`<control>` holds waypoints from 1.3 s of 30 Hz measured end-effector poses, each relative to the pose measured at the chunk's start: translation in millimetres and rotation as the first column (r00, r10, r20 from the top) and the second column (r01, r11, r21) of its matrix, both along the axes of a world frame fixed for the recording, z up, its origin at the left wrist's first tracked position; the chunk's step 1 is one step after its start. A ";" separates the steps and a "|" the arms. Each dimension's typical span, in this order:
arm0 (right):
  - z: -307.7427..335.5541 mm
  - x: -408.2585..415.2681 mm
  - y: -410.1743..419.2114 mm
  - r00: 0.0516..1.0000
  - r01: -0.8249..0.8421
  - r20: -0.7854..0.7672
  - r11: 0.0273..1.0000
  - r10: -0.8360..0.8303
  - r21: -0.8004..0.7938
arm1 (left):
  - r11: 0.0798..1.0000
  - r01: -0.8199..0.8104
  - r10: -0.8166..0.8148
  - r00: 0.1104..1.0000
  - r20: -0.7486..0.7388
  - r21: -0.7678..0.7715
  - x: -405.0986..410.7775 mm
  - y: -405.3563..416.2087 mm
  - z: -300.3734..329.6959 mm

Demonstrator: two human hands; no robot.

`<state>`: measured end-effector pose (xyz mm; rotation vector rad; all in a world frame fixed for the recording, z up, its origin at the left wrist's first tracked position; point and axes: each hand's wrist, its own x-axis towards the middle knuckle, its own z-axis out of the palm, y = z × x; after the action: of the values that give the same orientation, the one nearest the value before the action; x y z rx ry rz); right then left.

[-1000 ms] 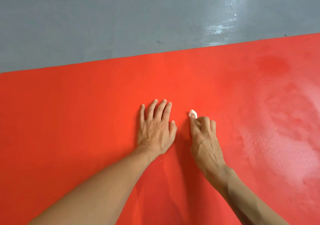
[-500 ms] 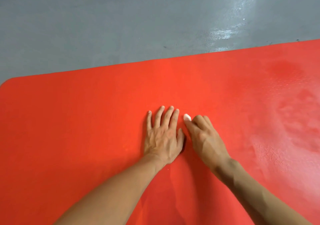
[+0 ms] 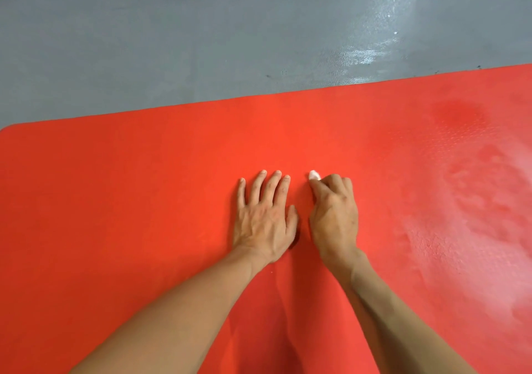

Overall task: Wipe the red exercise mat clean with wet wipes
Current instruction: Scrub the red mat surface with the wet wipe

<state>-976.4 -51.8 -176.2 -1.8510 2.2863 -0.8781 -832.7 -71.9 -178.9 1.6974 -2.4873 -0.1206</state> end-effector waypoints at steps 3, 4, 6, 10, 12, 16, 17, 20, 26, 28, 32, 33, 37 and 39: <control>1.6 4.0 17.6 0.977 -0.212 -0.003 0.977 0.212 -0.010 | 1.000 -0.001 0.000 1.000 -0.014 -0.014 0.3 -1.5 1.5; 1.8 -4.1 18.6 0.960 -0.278 -0.019 0.960 0.278 -0.019 | 0.999 0.012 -0.013 1.000 -0.026 -0.031 0.8 -7.0 3.1; 1.2 -28.2 14.5 0.942 -0.327 -0.087 0.945 0.325 -0.006 | 0.993 0.088 -0.091 0.995 -0.035 -0.080 3.0 -25.1 5.7; -1.2 -71.2 -15.0 0.987 0.148 -0.058 0.989 -0.147 0.024 | 0.983 0.152 -0.156 0.987 -0.036 -0.104 6.0 -45.5 1.1; -2.1 -56.8 -29.5 0.959 0.282 -0.036 0.957 -0.280 0.066 | 0.994 0.094 -0.096 0.995 -0.042 -0.058 5.3 -46.0 -2.9; 0.7 4.4 -25.5 0.996 -0.092 -0.011 0.995 0.093 0.030 | 0.996 0.086 -0.086 0.996 0.009 0.000 6.7 -47.8 -2.9; 0.9 7.0 -23.7 0.974 -0.224 -0.027 0.974 0.225 0.033 | 0.996 0.086 -0.086 0.996 0.026 0.010 6.5 -49.2 -2.3; 2.0 -29.2 -37.4 0.932 -0.344 -0.100 0.937 0.348 0.053 | 0.996 0.092 -0.091 0.993 0.072 0.001 5.9 -46.8 -2.2; 2.0 -42.3 -61.2 0.993 0.103 -0.061 0.992 -0.098 0.075 | 0.996 0.092 -0.092 0.993 0.072 -0.001 4.2 -48.2 -1.0; 3.4 -14.3 -49.8 0.989 -0.134 -0.048 0.988 0.138 0.077 | 0.996 0.087 -0.088 0.994 0.057 0.018 3.6 -48.5 0.1; 6.6 -28.1 -42.2 0.924 -0.364 -0.093 0.927 0.371 0.084 | 0.998 0.065 -0.066 0.997 0.047 0.015 5.9 -46.6 -1.3; 5.3 -39.9 -42.9 0.941 -0.315 -0.100 0.945 0.323 0.083 | 0.999 0.036 -0.036 0.999 0.039 0.003 2.8 -50.6 -0.1; 1.7 -71.6 -48.1 0.998 0.035 -0.055 0.996 -0.031 0.078 | 0.997 -0.074 0.074 0.997 -0.005 -0.013 -21.7 -90.3 12.6; 1.7 -64.5 -53.0 0.994 0.095 -0.058 0.992 -0.090 0.087 | 0.998 -0.038 0.037 0.999 -0.020 -0.056 -25.0 -98.8 5.5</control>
<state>-1041.0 -104.8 -174.4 -1.7665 2.4186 -0.7314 -857.7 -170.8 -173.4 1.7108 -2.4199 -0.0618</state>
